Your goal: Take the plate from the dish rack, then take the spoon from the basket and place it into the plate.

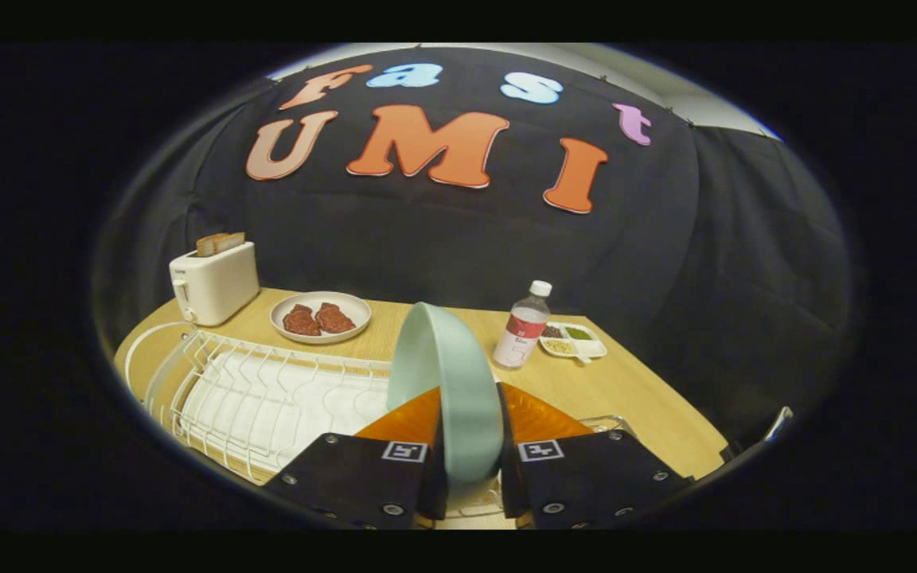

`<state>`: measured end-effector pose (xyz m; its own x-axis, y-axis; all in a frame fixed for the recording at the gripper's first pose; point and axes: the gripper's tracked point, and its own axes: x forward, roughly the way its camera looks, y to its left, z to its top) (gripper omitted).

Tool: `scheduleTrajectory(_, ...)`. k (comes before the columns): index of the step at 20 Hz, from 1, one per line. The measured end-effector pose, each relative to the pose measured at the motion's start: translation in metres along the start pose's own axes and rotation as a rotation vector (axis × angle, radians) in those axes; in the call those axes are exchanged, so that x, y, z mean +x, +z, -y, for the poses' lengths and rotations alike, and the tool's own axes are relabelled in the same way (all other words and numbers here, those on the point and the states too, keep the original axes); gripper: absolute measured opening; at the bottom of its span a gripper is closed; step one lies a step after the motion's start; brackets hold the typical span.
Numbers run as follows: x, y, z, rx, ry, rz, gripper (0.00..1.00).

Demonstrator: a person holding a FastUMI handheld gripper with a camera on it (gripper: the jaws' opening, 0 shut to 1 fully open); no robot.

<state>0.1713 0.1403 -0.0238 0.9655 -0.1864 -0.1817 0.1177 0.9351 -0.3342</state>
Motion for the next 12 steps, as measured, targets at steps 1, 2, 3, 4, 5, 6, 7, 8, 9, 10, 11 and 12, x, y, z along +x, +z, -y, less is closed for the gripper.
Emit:
scheduleTrajectory(1,-0.003,0.006,0.002,-0.020,-0.012,0.017,0.27)
scheduleTrajectory(2,-0.005,0.012,0.002,-0.038,-0.024,0.039,0.27)
scheduleTrajectory(3,-0.006,0.016,0.006,-0.059,-0.042,0.051,0.27)
scheduleTrajectory(4,-0.008,0.019,0.008,-0.069,-0.054,0.064,0.26)
scheduleTrajectory(5,-0.009,0.023,0.011,-0.068,-0.060,0.078,0.26)
scheduleTrajectory(6,-0.011,0.024,0.013,-0.063,-0.064,0.081,0.26)
scheduleTrajectory(7,-0.015,0.026,0.016,-0.054,-0.066,0.083,0.26)
scheduleTrajectory(8,-0.017,0.028,0.020,-0.038,-0.069,0.088,0.26)
scheduleTrajectory(9,-0.020,0.031,0.024,-0.028,-0.069,0.093,0.26)
scheduleTrajectory(10,-0.024,0.032,0.028,-0.016,-0.070,0.099,0.26)
scheduleTrajectory(11,-0.028,0.033,0.031,-0.004,-0.067,0.106,0.25)
scheduleTrajectory(12,-0.032,0.033,0.032,0.009,-0.054,0.108,0.26)
